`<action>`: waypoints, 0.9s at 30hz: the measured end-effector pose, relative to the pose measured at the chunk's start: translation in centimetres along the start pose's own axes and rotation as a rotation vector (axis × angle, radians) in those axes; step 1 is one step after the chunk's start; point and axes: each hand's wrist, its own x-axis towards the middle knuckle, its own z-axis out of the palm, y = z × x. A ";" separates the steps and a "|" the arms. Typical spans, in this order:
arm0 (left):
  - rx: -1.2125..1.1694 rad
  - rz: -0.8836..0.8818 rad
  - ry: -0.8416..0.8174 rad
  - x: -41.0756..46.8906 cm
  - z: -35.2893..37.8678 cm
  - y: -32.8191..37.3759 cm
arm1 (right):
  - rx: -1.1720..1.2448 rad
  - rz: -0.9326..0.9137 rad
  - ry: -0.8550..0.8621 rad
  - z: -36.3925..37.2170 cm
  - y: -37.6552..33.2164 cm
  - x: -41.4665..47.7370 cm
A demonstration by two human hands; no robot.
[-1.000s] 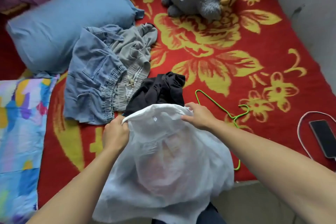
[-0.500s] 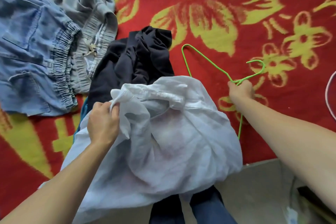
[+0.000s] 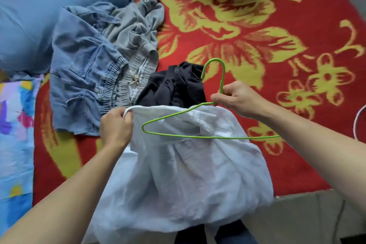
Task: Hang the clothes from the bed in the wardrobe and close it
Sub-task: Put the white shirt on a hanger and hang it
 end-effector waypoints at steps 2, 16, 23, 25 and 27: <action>0.017 0.048 0.006 -0.2 -0.4 -0.4 | -0.056 0.012 0.000 2.2 -0.2 0.7; -0.060 0.323 -0.376 -2.1 2.5 -4.0 | 0.256 0.301 -0.110 13.1 0.7 4.8; -0.042 0.320 -0.295 -3.3 2.1 -6.0 | -0.687 0.379 0.037 14.9 7.5 5.3; -0.038 0.329 -0.258 -3.2 1.8 -6.5 | -0.555 0.358 0.136 14.8 8.0 5.4; -0.029 0.324 -0.249 -3.1 1.5 -6.6 | -0.344 0.364 0.238 13.5 7.9 4.9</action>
